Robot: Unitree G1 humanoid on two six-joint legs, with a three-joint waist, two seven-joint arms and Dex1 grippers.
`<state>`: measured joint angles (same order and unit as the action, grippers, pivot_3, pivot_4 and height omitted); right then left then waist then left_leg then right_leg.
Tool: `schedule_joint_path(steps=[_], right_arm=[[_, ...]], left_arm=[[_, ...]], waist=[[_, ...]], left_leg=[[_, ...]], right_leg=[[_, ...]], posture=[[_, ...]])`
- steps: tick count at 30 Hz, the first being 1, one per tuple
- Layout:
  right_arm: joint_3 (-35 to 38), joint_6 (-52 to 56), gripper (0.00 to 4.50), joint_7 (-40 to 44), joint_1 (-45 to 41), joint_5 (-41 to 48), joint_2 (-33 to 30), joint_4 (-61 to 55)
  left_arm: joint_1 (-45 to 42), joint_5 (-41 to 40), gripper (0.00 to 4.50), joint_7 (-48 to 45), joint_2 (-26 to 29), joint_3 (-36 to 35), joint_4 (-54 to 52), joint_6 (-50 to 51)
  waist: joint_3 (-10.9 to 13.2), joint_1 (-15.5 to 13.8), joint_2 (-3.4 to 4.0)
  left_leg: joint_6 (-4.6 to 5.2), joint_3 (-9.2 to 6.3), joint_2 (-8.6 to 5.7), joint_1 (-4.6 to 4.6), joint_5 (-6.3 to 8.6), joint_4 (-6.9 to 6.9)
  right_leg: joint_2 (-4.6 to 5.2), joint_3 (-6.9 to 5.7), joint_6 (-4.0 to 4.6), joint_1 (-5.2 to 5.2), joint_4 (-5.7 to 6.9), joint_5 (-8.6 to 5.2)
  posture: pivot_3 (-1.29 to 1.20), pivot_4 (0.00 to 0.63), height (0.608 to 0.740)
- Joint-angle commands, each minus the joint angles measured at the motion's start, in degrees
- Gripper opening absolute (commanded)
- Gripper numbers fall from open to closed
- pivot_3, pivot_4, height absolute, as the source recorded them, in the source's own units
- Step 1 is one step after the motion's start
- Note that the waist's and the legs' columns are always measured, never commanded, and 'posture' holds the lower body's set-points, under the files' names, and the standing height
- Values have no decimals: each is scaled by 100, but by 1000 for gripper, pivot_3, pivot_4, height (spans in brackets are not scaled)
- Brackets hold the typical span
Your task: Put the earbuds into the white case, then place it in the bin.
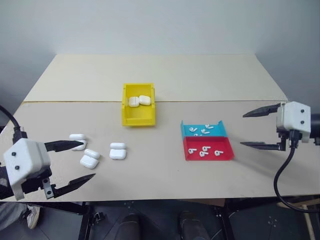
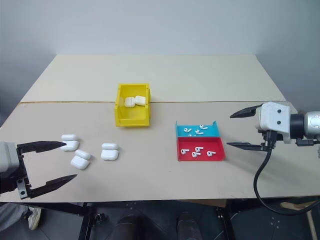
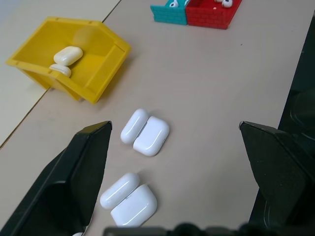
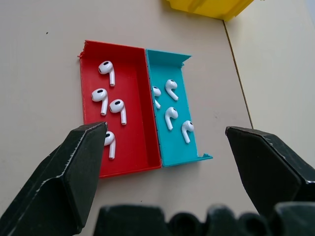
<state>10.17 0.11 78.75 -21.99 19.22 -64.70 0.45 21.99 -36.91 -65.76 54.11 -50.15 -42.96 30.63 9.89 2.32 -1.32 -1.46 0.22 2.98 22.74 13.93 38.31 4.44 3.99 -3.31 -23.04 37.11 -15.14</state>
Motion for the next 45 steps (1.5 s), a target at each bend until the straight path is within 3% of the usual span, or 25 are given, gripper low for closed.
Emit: schedule_joint_path(steps=[1, 11, 15, 18, 21, 24, 27, 32, 38, 45], right_arm=[[136, -69, 4488, 11, -50, 75, -47, -104], [107, -124, 4488, 17, -90, 13, -73, -18], [-18, -161, 4488, 89, -290, -72, -124, 114], [15, -12, 4488, 248, -355, 33, -233, 24], [97, 80, 4488, 369, -266, 127, -317, -51], [85, 75, 4488, 366, -155, 24, -386, -26], [71, 142, 4488, 324, -80, 36, -362, -108], [-14, 218, 4488, 223, -25, -29, -316, -204], [49, 451, 4488, 128, 112, -28, -353, -379], [118, 621, 4488, -93, 485, -105, -324, -697]], left_arm=[[-85, -202, 4500, 62, 90, -218, -31, 108], [36, 65, 4500, 602, 30, -126, -322, 257], [264, 352, 4500, 1436, -27, -133, -1037, 1020], [29, -379, 4500, 2182, -71, -401, -1583, 1739], [102, -1179, 4500, 2945, 463, -595, -1704, 2072], [203, -2713, 4500, 4121, 1154, -715, -1704, 3374], [314, -3538, 4500, 4984, 1655, -678, -1618, 4515], [215, -5163, 4500, 6474, 2288, -264, -423, 4707], [-200, -5477, 4500, 6836, 3165, 413, 702, 4988], [-1280, -5599, 4500, 6609, 4419, 2417, 1619, 4226]], waist=[[0, 0, 0], [0, 1, 0], [0, 11, 0], [0, 8, 0], [0, -20, 0], [0, -25, 0], [2, -3, 3], [3, 10, 7], [3, -3, 6], [4, -52, 6]], left_leg=[[0, 0, 0, 0, 0, 0], [0, 0, 0, 0, 0, 0], [0, 0, 0, 0, 0, 0], [0, -1, 0, 0, 0, 0], [0, -5, 0, -2, 0, 0], [0, -7, -1, -4, 0, 1], [0, -5, -2, -6, 0, -1], [0, -7, -1, -7, 0, -4], [0, -4, -5, -12, 0, -8], [-1, -3, -7, 1, 0, -12]], right_leg=[[0, 0, 0, 0, 0, 0], [0, 0, 0, 0, 0, 0], [0, 1, 0, 1, 0, 0], [0, 1, 0, 0, 0, 0], [0, 0, 0, 2, 2, 0], [3, 0, 0, 4, 3, 0], [4, 4, 0, 1, 4, 0], [2, 4, 1, -1, 8, 0], [1, 2, 6, 1, 6, -2], [0, 1, 7, -11, 4, -3]], posture=[[0, 150, 740], [0, 150, 740], [0, 150, 740], [0, 150, 740], [0, 150, 740], [0, 150, 740], [0, 150, 740], [0, 150, 740], [0, 150, 740], [0, 150, 740]])
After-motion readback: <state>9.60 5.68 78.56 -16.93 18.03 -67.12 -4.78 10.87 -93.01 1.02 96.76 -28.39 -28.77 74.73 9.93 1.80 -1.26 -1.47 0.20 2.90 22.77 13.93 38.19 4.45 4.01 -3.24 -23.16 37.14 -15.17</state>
